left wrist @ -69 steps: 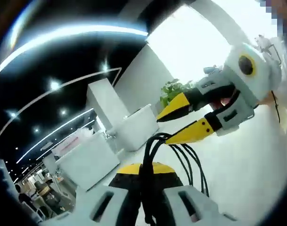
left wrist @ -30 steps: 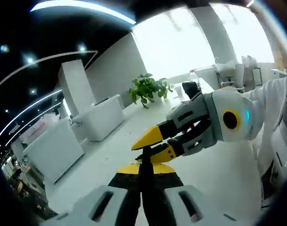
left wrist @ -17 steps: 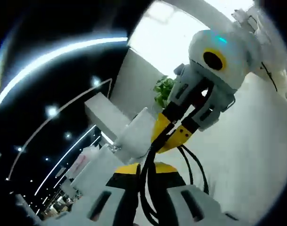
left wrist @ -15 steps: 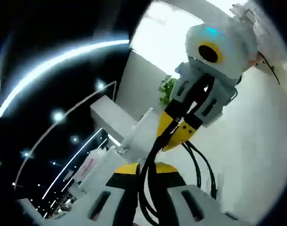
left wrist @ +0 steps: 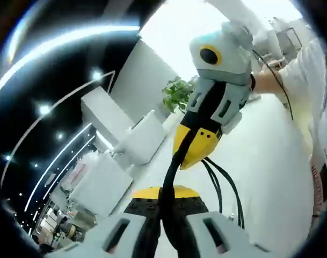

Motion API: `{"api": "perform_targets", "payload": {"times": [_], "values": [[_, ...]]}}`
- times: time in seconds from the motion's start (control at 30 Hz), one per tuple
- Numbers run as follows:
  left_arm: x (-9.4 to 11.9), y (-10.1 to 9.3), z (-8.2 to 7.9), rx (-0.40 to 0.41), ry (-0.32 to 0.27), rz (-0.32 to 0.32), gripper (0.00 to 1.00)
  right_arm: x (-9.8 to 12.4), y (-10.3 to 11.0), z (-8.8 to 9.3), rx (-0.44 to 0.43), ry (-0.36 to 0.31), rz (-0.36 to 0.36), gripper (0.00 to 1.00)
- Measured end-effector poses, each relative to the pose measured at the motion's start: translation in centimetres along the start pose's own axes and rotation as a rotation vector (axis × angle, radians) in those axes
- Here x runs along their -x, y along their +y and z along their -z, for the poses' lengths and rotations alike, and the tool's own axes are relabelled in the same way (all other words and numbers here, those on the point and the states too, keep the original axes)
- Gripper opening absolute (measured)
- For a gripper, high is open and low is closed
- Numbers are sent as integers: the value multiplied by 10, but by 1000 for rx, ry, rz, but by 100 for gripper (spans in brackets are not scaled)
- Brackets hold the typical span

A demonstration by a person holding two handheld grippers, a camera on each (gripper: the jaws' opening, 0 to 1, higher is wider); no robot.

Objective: Coil the Type-C to USB data cable on the desktop and secure it with Velcro straps.

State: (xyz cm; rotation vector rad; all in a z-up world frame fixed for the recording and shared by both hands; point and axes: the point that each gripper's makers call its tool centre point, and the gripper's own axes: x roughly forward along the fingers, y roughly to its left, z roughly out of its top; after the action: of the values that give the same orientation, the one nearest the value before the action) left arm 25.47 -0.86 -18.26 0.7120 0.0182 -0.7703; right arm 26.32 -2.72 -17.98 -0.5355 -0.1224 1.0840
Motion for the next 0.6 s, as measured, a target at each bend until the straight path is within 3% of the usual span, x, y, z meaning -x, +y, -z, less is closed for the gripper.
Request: {"api": "perform_targets", "payload": {"times": [0.07, 0.17, 0.2, 0.27, 0.33, 0.4, 0.5, 0.6], "values": [[-2, 1, 8, 60, 3, 34, 7, -6, 3, 5, -50, 17, -41, 3], [-20, -7, 44, 102, 41, 66, 7, -23, 10, 40, -113, 109, -80, 3], [-29, -11, 61, 122, 52, 74, 7, -28, 13, 53, -127, 139, -84, 3], [-38, -16, 75, 120, 56, 72, 7, -41, 13, 71, -101, 151, -65, 4], [-47, -13, 94, 126, 62, 49, 7, -53, 12, 87, -136, 170, -50, 4], [-53, -6, 107, 147, 72, 28, 7, -59, 9, 92, -169, 161, -36, 5], [-59, 1, 125, 164, 83, 13, 7, -68, 6, 95, -197, 89, -33, 9], [-66, 5, 146, 167, 129, 14, 7, -65, -3, 96, -376, 27, -3, 14]]}}
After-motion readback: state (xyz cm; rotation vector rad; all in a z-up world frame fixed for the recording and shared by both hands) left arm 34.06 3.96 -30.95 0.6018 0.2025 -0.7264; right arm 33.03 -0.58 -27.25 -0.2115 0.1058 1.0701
